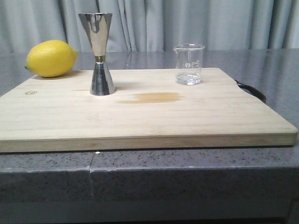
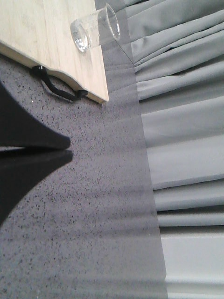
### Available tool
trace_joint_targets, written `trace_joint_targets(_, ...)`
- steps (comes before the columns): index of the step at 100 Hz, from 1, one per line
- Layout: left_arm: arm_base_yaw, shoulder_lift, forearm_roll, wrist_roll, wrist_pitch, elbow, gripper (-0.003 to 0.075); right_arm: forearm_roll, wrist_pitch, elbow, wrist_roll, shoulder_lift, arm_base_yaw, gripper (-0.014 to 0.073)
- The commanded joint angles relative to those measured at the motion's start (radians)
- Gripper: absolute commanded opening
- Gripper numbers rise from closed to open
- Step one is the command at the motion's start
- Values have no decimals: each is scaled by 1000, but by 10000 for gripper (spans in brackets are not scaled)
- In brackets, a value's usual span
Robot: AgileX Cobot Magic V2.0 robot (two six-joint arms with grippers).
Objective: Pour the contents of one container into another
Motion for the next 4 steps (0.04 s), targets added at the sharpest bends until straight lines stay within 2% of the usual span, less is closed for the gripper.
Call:
trace_joint_targets(1,1,-25,-4,-7,-88,35,-19,-2,-85,21,-11,-20,-5,-71)
trace_joint_targets(4,1,-25,-4,-7,-88,35,-19,-2,-85,21,-11,-20,-5,-71)
